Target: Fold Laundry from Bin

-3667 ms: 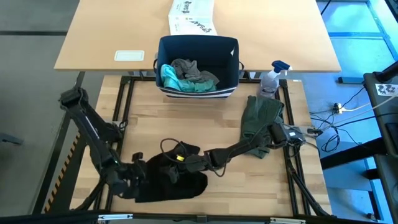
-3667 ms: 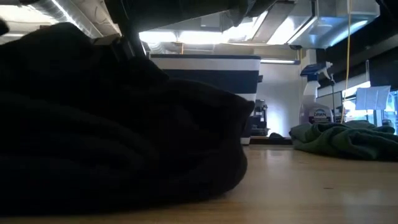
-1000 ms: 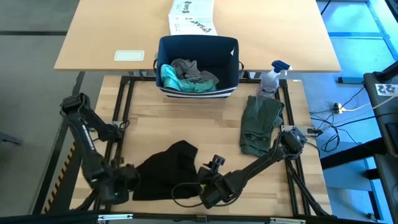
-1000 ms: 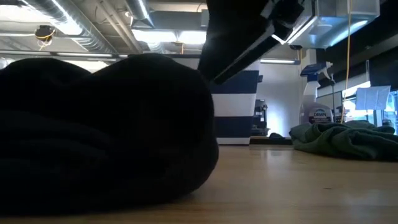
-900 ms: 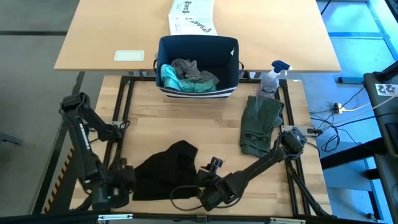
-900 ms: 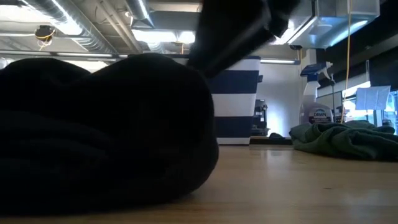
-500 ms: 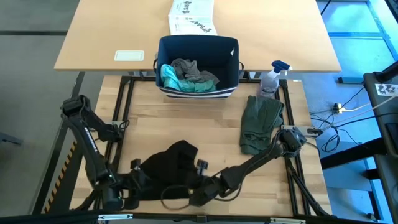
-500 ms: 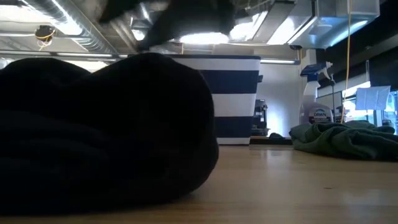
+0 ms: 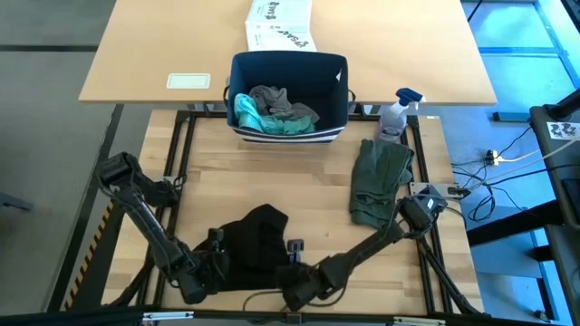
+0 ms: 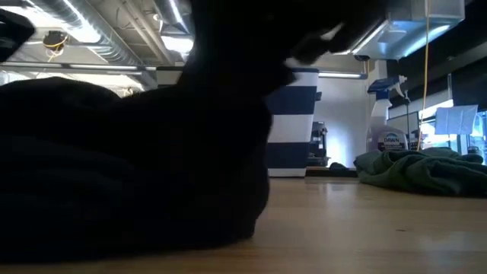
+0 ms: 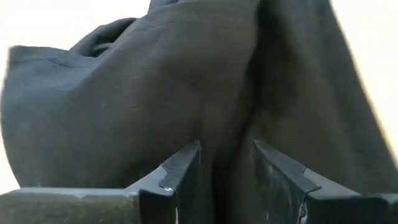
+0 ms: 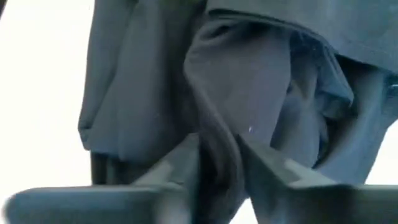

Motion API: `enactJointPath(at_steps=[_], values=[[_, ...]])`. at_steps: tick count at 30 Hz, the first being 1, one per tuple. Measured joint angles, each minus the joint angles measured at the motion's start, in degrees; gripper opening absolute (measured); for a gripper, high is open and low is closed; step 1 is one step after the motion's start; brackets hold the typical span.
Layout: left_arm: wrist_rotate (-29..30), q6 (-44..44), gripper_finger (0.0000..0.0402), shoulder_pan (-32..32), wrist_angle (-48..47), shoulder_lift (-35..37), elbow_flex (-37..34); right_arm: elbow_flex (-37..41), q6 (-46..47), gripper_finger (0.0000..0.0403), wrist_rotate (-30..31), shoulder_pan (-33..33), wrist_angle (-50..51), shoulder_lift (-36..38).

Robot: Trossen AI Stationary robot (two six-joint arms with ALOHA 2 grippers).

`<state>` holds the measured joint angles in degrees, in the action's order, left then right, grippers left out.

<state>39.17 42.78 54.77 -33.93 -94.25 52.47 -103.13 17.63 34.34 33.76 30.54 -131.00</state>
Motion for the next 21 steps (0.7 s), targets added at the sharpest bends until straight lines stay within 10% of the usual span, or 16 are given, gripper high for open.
enactJointPath(at_steps=[4,10,21], values=[[3.4,-0.8,0.0105,-2.4,-6.4,-1.7,0.0,-1.2,1.6,0.0012,4.0,1.0,1.7,0.5],[5.9,8.0,0.0009,-1.9,-22.8,0.8,6.1,-7.4,15.3,0.0018,10.0,7.1,19.5,1.4],[14.1,27.3,0.0001,6.2,-44.6,16.0,12.1,-8.6,65.9,0.0008,20.5,14.9,59.5,6.6]])
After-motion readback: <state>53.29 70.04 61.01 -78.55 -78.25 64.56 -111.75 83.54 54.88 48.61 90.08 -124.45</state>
